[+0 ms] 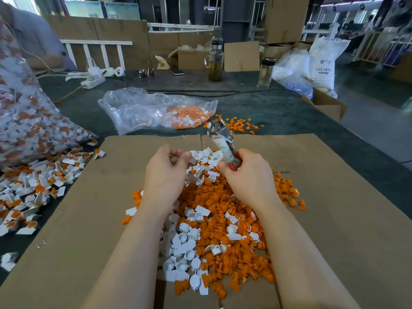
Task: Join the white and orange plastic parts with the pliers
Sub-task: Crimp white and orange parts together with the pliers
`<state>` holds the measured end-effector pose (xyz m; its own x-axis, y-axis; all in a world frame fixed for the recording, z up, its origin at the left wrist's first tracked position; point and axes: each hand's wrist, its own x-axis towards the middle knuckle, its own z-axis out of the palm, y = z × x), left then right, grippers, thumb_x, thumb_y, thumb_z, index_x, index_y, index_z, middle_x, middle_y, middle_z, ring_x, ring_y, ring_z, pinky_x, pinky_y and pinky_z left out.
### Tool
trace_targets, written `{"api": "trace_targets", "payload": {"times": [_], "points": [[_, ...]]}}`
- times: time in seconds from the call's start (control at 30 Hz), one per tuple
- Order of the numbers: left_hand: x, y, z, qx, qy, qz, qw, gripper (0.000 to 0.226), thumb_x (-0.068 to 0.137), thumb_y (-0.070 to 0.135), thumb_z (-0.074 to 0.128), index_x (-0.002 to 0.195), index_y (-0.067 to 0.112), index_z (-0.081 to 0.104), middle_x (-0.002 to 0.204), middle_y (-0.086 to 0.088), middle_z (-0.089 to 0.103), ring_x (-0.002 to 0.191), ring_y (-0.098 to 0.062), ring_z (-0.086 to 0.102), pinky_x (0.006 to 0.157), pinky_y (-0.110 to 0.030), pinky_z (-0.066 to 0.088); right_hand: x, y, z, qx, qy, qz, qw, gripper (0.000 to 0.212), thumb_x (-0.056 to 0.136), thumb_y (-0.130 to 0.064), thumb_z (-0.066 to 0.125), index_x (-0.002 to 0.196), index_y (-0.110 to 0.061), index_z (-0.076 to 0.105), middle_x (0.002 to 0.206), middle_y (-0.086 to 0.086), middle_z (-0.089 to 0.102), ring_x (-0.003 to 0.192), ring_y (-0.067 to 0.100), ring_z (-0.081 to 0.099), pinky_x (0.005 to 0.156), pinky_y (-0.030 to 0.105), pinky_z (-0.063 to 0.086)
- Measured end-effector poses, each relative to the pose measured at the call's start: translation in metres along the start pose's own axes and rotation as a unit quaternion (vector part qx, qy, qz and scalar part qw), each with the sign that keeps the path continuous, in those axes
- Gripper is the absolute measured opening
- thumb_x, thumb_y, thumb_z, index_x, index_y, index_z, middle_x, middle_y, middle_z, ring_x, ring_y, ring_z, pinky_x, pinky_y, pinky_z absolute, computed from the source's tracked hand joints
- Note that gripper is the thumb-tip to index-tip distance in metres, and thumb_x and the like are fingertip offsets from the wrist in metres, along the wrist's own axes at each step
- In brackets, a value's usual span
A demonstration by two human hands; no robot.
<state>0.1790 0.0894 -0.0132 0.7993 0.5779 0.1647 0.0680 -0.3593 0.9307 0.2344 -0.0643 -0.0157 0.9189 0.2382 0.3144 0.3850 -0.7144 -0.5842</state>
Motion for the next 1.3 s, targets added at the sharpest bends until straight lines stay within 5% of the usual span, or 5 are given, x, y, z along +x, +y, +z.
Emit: {"api": "trace_targets", "payload": {"times": [0.23, 0.43, 0.6, 1.03, 1.3], "points": [[-0.005, 0.006, 0.001, -0.146, -0.05, -0.005, 0.988, 0.011, 0.097, 0.008, 0.059, 0.097, 0.018, 0.062, 0.073, 0.008, 0.074, 0.069, -0.009, 0.074, 0.054, -0.009, 0.048, -0.002, -0.004, -0.005, 0.15, 0.022, 0.001, 0.988, 0.008, 0.09, -0.031, 0.065, 0.093, -0.024, 0.063, 0.078, -0.01, 0.063, 0.07, 0.007, 0.059, 0.056, 0.024, 0.045], [-0.008, 0.01, 0.002, -0.238, -0.079, -0.022, 0.968, 0.018, 0.093, -0.005, 0.059, 0.089, 0.012, 0.058, 0.072, -0.001, 0.074, 0.072, -0.02, 0.075, 0.063, -0.021, 0.057, -0.002, -0.004, -0.004, 0.178, 0.021, 0.002, 0.984, 0.009, 0.09, -0.032, 0.066, 0.091, -0.025, 0.06, 0.072, -0.014, 0.057, 0.068, -0.011, 0.054, 0.051, 0.01, 0.039], [-0.009, 0.01, 0.004, -0.254, -0.094, -0.022, 0.962, 0.017, 0.088, -0.005, 0.065, 0.09, 0.011, 0.069, 0.075, -0.002, 0.074, 0.074, -0.018, 0.075, 0.071, -0.022, 0.059, -0.002, -0.005, -0.004, 0.195, 0.023, 0.01, 0.98, 0.009, 0.09, -0.033, 0.065, 0.093, -0.024, 0.063, 0.075, -0.012, 0.062, 0.066, -0.002, 0.057, 0.053, 0.013, 0.037], [-0.01, 0.011, 0.007, -0.198, -0.02, 0.006, 0.98, 0.008, 0.081, 0.026, 0.08, 0.078, 0.023, 0.073, 0.068, 0.009, 0.072, 0.062, -0.002, 0.065, 0.062, -0.014, 0.053, -0.007, -0.011, -0.007, 0.238, 0.031, 0.002, 0.971, 0.007, 0.091, -0.034, 0.065, 0.088, -0.029, 0.062, 0.083, -0.004, 0.071, 0.08, 0.01, 0.067, 0.075, 0.036, 0.058], [-0.014, 0.015, 0.012, -0.242, -0.039, -0.003, 0.97, 0.01, 0.081, 0.006, 0.077, 0.083, 0.011, 0.069, 0.067, -0.003, 0.073, 0.063, -0.014, 0.07, 0.058, -0.018, 0.054, -0.008, -0.014, -0.005, 0.203, 0.068, -0.028, 0.976, 0.009, 0.09, -0.032, 0.067, 0.091, -0.026, 0.06, 0.067, -0.015, 0.058, 0.063, -0.004, 0.057, 0.052, 0.011, 0.041]]}}
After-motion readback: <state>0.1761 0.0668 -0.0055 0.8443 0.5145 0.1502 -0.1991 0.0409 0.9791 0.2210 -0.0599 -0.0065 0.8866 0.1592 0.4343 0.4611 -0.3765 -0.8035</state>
